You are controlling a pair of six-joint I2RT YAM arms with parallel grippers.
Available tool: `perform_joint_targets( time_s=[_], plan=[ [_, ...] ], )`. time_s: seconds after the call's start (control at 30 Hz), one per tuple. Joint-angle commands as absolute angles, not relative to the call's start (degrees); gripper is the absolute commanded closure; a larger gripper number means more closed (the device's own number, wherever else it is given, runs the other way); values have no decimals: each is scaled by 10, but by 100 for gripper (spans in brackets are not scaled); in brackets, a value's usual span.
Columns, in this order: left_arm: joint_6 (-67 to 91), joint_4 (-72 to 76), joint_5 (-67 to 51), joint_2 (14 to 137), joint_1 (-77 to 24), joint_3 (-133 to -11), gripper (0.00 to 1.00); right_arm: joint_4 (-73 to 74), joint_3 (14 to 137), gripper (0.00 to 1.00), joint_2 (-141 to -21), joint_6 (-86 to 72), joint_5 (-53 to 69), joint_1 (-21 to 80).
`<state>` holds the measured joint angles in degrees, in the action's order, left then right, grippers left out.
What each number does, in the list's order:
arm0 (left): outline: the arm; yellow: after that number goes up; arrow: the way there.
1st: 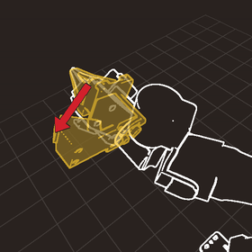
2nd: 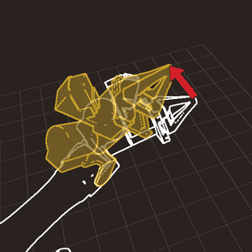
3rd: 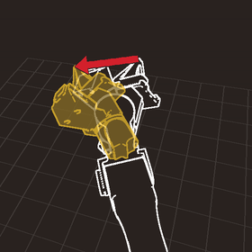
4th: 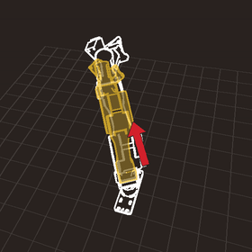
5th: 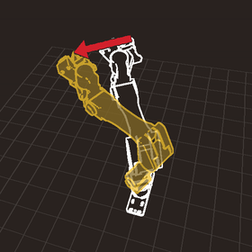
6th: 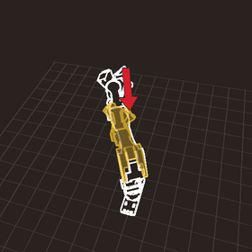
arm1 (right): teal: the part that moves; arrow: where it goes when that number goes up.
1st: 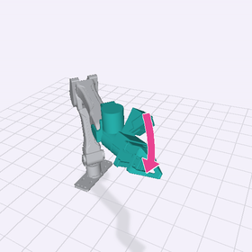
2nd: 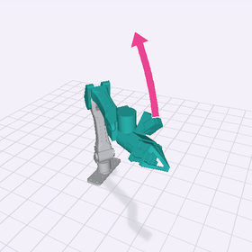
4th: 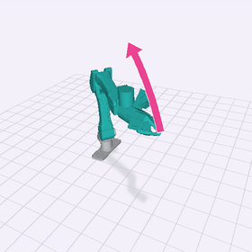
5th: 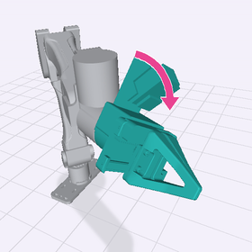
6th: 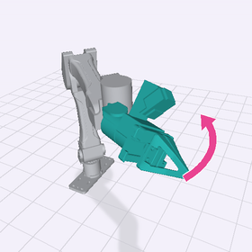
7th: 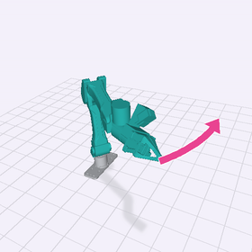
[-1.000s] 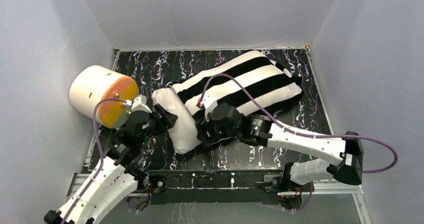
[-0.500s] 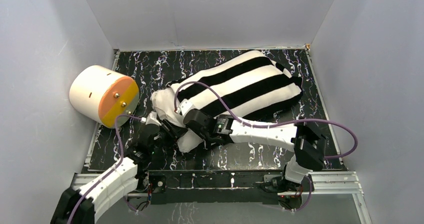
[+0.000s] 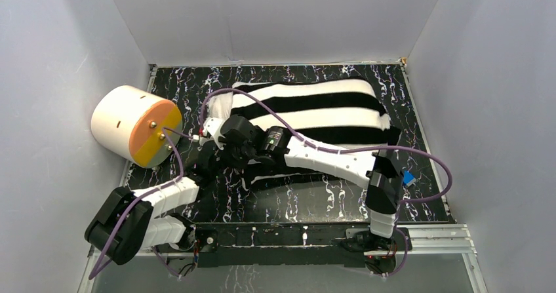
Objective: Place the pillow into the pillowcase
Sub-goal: Stuff the pillow into the pillowcase.
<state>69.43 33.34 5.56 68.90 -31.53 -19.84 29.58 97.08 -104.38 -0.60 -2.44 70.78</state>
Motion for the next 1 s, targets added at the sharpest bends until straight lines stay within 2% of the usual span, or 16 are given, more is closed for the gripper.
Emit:
perform_joint_targets(
  time_s=[0.0, 0.2, 0.3, 0.33, 0.37, 0.47, 0.53, 0.6, 0.7, 0.9, 0.97],
  plan=[
    [718, 467, 69, 676, -343, -230, 100, 92, 1029, 100, -1061, -66, 253, 764],
    [712, 480, 83, 728, -354, -250, 100, 31, 1034, 100, -1085, -81, 334, 782],
    [716, 479, 84, 721, -355, -230, 100, 90, 1033, 100, -1082, -56, 267, 776],
    [716, 464, 90, 706, -355, -222, 99, 104, 1018, 96, -1064, -52, 213, 769],
    [714, 428, 100, 683, -355, -218, 93, 108, 981, 94, -1045, -53, 176, 760],
    [686, 247, 144, 587, -350, -237, 61, 82, 882, 92, -979, -75, 158, 715],
    [672, 145, 155, 518, -327, -258, 50, 59, 827, 87, -939, -80, 172, 692],
    [640, 69, 138, 454, -293, -288, 44, 53, 794, 82, -912, -68, 187, 681],
    [573, -55, 104, 440, -246, -375, 38, 52, 758, 77, -878, -58, 180, 672],
    [510, -74, -54, 520, -222, -480, 32, 28, 718, 77, -851, -58, 189, 661],
    [486, -106, -72, 555, -221, -529, 30, 26, 713, 77, -848, -58, 190, 659]
  ],
)
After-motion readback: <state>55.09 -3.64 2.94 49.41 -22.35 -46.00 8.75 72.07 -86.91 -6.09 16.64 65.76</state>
